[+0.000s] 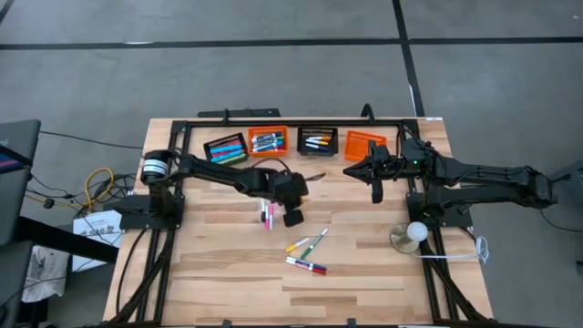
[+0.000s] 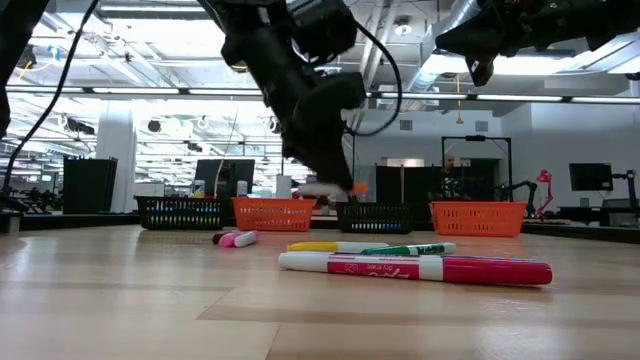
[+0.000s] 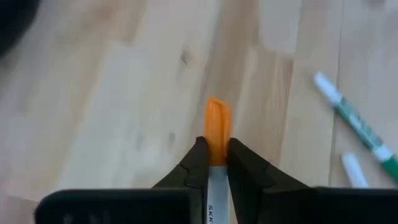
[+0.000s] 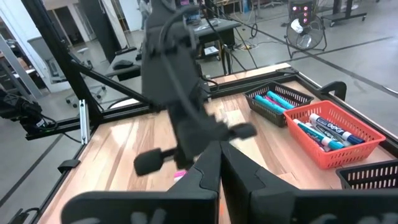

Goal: Pick & Place Markers
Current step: Put the orange mini highlighter into the right black bin

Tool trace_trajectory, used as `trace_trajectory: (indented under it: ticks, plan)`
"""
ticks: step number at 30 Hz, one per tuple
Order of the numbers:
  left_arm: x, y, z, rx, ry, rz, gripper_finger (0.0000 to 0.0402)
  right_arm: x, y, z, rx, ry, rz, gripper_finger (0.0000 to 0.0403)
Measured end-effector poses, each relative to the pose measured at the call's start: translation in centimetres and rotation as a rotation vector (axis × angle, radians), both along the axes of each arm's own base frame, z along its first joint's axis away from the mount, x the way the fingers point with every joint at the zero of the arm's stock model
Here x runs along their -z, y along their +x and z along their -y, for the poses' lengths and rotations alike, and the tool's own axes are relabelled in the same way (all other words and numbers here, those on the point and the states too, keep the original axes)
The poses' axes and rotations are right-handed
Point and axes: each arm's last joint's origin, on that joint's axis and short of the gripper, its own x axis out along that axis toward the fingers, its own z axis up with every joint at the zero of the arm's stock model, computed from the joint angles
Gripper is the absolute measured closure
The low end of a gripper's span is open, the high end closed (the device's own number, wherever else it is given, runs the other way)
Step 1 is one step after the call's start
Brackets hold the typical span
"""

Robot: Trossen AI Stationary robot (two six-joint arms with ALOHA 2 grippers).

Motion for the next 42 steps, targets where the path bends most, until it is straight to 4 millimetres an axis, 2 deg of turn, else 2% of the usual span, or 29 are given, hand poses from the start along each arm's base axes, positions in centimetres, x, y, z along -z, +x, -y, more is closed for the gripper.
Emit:
trace_trajectory:
  ticks: [6,9,16,18,20,25,35,42]
  plan:
    - [-3.9,-0.8,-1.2,0.015,-0.065,0.126,0.0369,0.0,0.0,0.0,0.001,0.000,0.000,0.0402]
    - [-6.5,-1.5,-1.6,0.073,-0.145,0.216,0.0370,0.0,0.0,0.0,0.001,0.000,0.000,0.0402]
    - [-13.2,-5.1,-2.7,0.322,-0.386,0.409,0.0401,0.0,0.0,0.0,0.000,0.000,0.000,0.0402]
    - [-14.8,-6.2,-2.9,0.317,-0.381,0.459,0.0400,0.0,0.0,0.0,0.001,-0.001,0.000,0.0402]
    - [-15.7,-7.0,-3.1,0.247,-0.332,0.475,0.0399,0.0,0.0,0.0,0.001,0.000,0.000,0.0402]
    - [-15.8,-7.3,-3.3,0.206,-0.297,0.471,0.0399,0.0,0.0,0.0,0.003,-0.003,0.000,0.0402]
    - [-13.4,-5.6,-3.2,0.243,-0.390,0.389,0.0398,0.0,0.0,0.0,0.005,-0.003,0.000,0.0402]
    - [-13.3,-5.4,-3.1,0.251,-0.406,0.387,0.0398,0.0,0.0,0.0,0.003,0.000,-0.001,0.0402]
